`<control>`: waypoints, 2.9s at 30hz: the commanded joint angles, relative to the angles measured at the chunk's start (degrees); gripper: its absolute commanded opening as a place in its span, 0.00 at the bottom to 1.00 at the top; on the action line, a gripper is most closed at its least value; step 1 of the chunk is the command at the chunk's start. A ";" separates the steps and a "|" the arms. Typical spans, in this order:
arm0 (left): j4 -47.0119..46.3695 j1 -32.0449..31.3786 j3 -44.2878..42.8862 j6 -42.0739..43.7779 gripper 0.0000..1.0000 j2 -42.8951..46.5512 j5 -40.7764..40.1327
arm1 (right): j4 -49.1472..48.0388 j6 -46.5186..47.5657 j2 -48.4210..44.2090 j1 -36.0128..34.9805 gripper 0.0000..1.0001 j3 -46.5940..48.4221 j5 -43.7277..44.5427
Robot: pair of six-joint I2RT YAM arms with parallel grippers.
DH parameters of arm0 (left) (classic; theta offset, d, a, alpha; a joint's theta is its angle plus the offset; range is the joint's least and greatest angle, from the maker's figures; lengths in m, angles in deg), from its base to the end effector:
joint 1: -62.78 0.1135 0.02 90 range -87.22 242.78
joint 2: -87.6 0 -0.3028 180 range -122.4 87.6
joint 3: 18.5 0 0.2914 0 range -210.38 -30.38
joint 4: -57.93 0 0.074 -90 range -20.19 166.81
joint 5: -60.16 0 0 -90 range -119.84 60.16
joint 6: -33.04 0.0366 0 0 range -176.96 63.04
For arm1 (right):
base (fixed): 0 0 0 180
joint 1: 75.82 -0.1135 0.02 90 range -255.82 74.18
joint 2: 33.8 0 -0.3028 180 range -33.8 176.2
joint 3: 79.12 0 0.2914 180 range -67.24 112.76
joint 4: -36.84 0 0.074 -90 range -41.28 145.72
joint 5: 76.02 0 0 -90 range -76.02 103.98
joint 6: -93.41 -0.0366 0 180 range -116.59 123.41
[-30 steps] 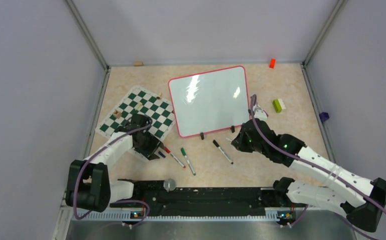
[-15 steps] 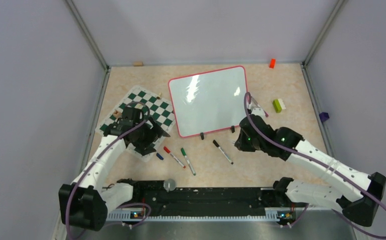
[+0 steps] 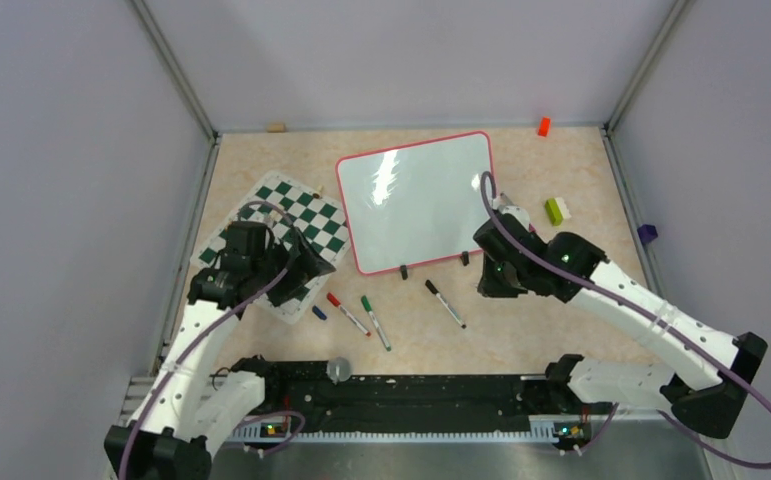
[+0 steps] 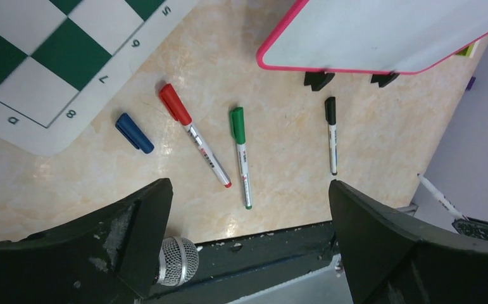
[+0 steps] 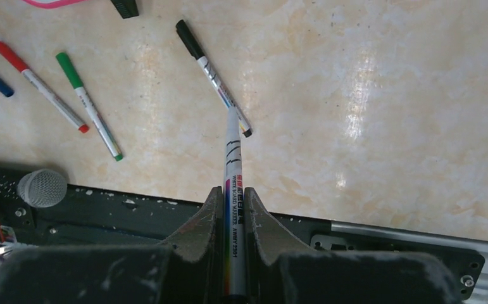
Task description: Write a sentence on the whiteboard
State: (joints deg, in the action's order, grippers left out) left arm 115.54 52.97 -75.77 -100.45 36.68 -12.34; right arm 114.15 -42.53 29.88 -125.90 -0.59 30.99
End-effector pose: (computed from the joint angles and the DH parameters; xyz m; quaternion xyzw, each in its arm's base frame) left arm 0.1823 -0.0427 0.2958 -0.2218 0.9070 -0.2753 0.2286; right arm 0.1480 0.1602 0.3629 0.0005 0.9612 0.0789 0.2643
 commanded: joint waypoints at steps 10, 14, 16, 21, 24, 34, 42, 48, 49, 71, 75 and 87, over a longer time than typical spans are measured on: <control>-8.12 0.49 -3.49 0.85 0.99 11.58 -16.83 | -8.15 6.99 -11.44 0.42 0.00 -1.35 -2.10; -15.14 0.49 -0.10 2.62 0.99 11.91 -15.09 | -9.10 10.28 -10.02 0.41 0.00 0.56 0.74; -19.22 0.49 1.20 3.29 0.99 12.04 -14.35 | -9.28 11.74 -8.70 0.40 0.00 2.69 1.51; -27.77 0.49 2.04 5.10 0.99 7.36 -5.31 | -12.81 15.27 -6.43 0.38 0.00 4.02 -0.71; -31.88 0.49 1.80 7.15 0.98 3.31 1.15 | -15.11 15.53 -6.54 0.38 0.00 3.78 -1.41; -39.11 1.25 0.08 17.86 0.99 -3.27 4.36 | -22.82 18.45 -4.43 0.42 0.00 4.45 -0.38; -51.10 1.51 4.52 16.20 0.99 -7.79 11.37 | -27.72 17.44 -0.04 0.45 0.00 4.46 2.66; -55.62 1.71 6.81 14.37 0.99 -10.89 14.46 | -24.24 14.35 2.88 2.84 0.00 6.85 4.31; -55.96 1.72 6.68 14.51 0.99 -11.41 15.05 | -24.94 14.75 2.93 3.27 0.00 6.98 3.96; -61.62 1.89 7.02 21.97 0.96 -25.37 20.28 | -31.13 18.92 3.53 7.61 0.00 5.36 -1.02; -62.19 2.15 3.56 21.28 0.94 -32.56 26.94 | -31.15 18.16 2.65 7.98 0.00 4.78 -1.13; -57.13 2.50 3.43 24.05 0.99 -28.34 27.93 | -31.30 20.52 1.15 9.79 0.00 4.35 -0.30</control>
State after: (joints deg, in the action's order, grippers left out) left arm 55.42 55.11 -70.63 -80.80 2.08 16.73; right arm 84.68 -24.14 32.54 -116.92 3.96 30.21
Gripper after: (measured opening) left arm 0.984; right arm 0.087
